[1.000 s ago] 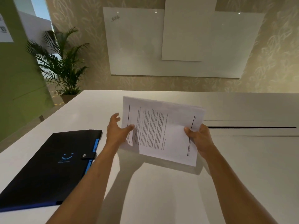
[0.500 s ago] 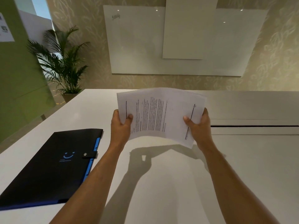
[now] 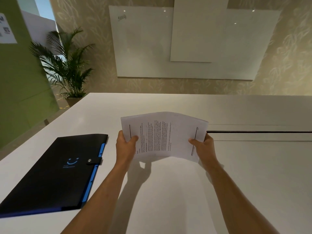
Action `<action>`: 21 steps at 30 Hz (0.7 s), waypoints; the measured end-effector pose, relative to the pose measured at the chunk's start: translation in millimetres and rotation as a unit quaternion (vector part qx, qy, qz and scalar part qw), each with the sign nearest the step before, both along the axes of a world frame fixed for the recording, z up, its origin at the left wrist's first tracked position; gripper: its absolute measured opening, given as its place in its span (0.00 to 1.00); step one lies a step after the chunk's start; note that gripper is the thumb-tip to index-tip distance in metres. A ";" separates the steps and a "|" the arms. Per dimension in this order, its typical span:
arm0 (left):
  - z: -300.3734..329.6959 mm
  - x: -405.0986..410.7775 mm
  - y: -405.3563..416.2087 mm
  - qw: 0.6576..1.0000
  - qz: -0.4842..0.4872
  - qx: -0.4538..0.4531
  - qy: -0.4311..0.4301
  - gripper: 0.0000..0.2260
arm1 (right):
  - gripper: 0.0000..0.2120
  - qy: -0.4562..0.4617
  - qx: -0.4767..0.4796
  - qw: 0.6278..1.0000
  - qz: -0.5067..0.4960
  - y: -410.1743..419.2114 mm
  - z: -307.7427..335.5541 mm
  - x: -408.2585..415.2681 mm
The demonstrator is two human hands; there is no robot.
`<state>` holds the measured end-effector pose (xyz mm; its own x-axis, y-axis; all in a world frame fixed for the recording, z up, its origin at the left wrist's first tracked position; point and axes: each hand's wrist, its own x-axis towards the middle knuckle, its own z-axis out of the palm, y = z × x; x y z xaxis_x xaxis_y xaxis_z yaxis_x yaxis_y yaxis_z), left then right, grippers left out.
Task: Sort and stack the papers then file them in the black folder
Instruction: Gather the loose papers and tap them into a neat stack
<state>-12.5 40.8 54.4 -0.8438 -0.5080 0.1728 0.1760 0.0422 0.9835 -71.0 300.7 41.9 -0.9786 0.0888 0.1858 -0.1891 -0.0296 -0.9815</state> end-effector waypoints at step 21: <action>13.8 8.7 -6.3 0.979 0.031 -0.126 0.156 0.41 | 0.49 0.165 0.064 0.982 -0.058 -0.5 18.1 11.5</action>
<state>-3.8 34.5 68.2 -0.6988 -0.4653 0.5433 0.4553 0.2965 0.8396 -59.4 300.1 60.0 -0.8479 0.1506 0.5083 -0.4925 0.1313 -0.8604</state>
